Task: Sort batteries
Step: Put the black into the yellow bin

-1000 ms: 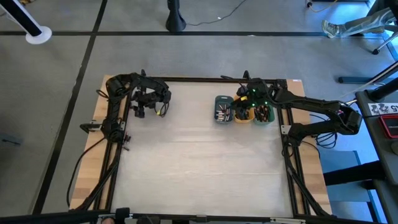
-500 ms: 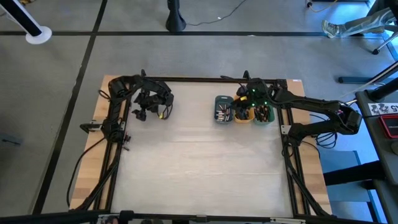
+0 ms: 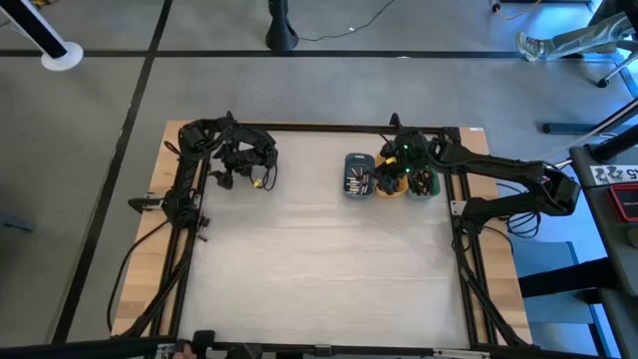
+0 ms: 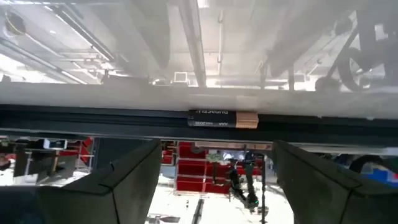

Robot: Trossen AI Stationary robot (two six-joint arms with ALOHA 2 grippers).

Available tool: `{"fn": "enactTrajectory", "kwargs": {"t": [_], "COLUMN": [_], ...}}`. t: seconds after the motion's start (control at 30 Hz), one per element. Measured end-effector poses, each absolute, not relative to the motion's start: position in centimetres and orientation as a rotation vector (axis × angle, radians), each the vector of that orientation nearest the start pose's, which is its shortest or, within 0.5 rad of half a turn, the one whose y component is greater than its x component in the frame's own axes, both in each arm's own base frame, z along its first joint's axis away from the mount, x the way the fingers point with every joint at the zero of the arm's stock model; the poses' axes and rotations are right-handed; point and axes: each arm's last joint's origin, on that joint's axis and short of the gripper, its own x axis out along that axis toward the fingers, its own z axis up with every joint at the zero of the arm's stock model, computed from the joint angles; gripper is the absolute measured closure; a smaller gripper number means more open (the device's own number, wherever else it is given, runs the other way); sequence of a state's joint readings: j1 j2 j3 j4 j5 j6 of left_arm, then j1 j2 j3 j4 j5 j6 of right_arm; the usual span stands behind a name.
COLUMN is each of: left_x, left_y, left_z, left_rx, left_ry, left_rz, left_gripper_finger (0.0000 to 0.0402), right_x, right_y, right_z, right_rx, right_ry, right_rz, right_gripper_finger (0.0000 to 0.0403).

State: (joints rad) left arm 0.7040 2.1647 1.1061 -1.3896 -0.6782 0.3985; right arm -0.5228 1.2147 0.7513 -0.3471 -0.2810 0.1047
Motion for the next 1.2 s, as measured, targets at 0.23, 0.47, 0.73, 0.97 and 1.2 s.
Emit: {"fn": "enactTrajectory", "kwargs": {"t": [0.23,0.47,0.73,0.97,1.2], "left_x": [19.4,19.6,19.2,19.2,18.8], "left_y": [18.8,19.0,19.9,19.9,19.7], "left_z": [8.0,8.2,8.6,8.6,8.9], "left_rx": [0.049,-0.008,-0.04,-0.032,0.004], "left_ry": [2.607,2.514,2.444,2.45,2.526], "left_rz": [0.138,0.058,0.066,0.063,0.066], "left_gripper_finger": [0.0105,0.0105,0.0105,0.0105,0.0105], "right_x": [21.2,21.0,20.7,20.7,20.9], "right_y": [-11.3,-11.2,-11.0,-11.0,-10.9], "right_z": [22.6,22.4,22.1,22.1,22.3], "right_rx": [0.417,0.428,0.449,0.465,0.484], "right_ry": [0.738,0.764,0.809,0.806,0.776], "right_rz": [-0.268,-0.268,-0.269,-0.276,-0.224], "right_gripper_finger": [0.0281,0.0281,0.0281,0.0281,0.0281]}}
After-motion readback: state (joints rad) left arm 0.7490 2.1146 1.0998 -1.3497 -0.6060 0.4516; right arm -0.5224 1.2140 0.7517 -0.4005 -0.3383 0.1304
